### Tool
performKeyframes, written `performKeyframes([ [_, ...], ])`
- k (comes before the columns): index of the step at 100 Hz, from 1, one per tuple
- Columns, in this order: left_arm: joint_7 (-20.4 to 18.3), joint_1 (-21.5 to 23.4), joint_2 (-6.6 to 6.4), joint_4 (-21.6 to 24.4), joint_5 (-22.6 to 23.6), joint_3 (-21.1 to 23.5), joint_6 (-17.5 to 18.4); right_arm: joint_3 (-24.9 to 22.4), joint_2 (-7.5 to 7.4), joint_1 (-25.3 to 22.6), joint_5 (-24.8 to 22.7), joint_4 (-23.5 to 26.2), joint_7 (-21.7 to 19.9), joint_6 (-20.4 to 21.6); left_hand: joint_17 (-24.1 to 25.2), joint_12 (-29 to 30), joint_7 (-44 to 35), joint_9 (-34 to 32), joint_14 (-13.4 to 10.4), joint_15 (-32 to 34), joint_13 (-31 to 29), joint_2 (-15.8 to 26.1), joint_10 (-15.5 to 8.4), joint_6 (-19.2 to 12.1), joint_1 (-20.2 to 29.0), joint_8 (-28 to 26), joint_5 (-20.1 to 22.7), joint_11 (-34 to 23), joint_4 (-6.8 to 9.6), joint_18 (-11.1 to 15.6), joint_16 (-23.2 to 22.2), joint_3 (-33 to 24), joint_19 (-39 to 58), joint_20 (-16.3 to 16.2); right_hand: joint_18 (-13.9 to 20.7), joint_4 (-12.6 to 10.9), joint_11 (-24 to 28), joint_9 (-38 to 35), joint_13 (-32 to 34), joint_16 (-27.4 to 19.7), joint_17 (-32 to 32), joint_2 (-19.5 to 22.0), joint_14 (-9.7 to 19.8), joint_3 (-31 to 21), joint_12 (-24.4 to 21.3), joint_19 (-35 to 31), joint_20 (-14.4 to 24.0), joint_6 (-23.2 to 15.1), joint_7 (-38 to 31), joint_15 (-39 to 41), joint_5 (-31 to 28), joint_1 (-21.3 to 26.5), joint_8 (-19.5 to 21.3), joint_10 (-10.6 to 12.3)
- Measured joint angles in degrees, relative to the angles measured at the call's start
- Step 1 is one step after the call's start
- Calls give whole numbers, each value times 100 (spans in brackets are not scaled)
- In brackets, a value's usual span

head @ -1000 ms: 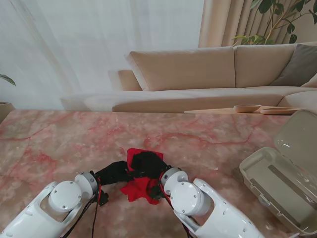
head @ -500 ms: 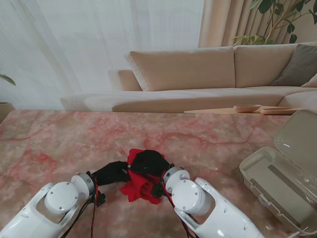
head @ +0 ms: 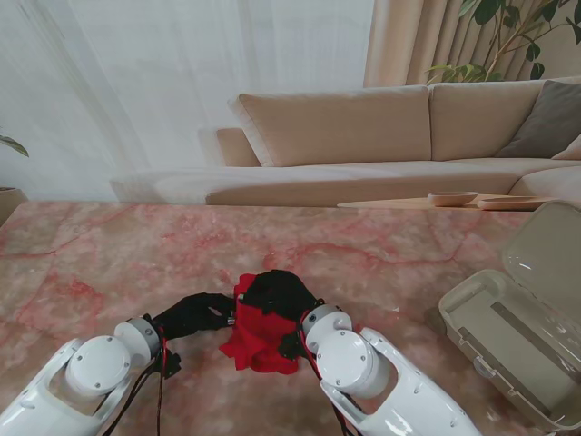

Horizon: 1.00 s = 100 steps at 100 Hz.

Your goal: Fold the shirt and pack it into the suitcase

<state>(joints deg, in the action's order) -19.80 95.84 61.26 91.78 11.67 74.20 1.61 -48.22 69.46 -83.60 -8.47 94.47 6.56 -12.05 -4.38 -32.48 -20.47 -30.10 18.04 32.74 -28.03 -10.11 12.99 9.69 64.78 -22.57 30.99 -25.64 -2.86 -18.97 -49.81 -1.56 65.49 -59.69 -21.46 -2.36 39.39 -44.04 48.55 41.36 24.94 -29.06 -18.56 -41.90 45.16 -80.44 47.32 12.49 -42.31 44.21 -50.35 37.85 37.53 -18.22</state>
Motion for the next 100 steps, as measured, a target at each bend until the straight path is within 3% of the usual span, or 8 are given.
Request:
performKeyframes([
  [25,21,118,-3,170,179,252,-37,-331,-38,-359,-404,422,-27,29,0,1,0,0,21,-1,0,0,0,0,0,-3,0,0,1,-1,4,0,-1,1,-2,0,-4,-1,0,-17,-2,2,-7,0,-64,57,0,0,55,-62,0,0,55,-38],
  [42,13,119,-27,292,264,340,-55,-681,-222,-776,-1173,830,-285,215,0,1,0,0,29,-1,0,0,0,0,0,-4,0,0,1,-1,7,0,-1,3,-2,0,-61,-126,14,-17,121,-25,-9,4,-140,54,-1,-4,-148,15,-2,11,-25,-46],
  [57,10,27,-43,371,302,329,-62,-949,-363,-1192,-1390,1132,-318,354,0,2,0,0,50,-4,0,0,1,0,0,-4,0,0,1,-1,42,0,-1,6,-2,0,-70,-363,269,-18,392,-100,-16,7,-151,-87,-1,-71,-511,289,-4,69,-248,-46],
  [80,2,-386,-75,389,282,19,-54,-1042,-505,-1502,-1494,1275,-591,621,0,13,10,0,55,-20,0,0,1,0,-1,-4,0,62,1,-3,74,0,-1,6,14,0,-63,-841,825,-18,1006,-102,25,8,-211,-315,-1,-287,-913,528,-60,182,-454,-40],
  [100,105,-889,-63,300,150,-451,-88,-960,-552,-1521,-1498,1257,-656,787,0,17,11,0,55,-150,4,0,1,0,-5,-4,0,69,1,-7,158,0,-1,63,11,0,-9,-1232,1279,-322,1404,-102,83,9,-290,-383,-455,-433,-1066,369,-375,184,-527,83],
])
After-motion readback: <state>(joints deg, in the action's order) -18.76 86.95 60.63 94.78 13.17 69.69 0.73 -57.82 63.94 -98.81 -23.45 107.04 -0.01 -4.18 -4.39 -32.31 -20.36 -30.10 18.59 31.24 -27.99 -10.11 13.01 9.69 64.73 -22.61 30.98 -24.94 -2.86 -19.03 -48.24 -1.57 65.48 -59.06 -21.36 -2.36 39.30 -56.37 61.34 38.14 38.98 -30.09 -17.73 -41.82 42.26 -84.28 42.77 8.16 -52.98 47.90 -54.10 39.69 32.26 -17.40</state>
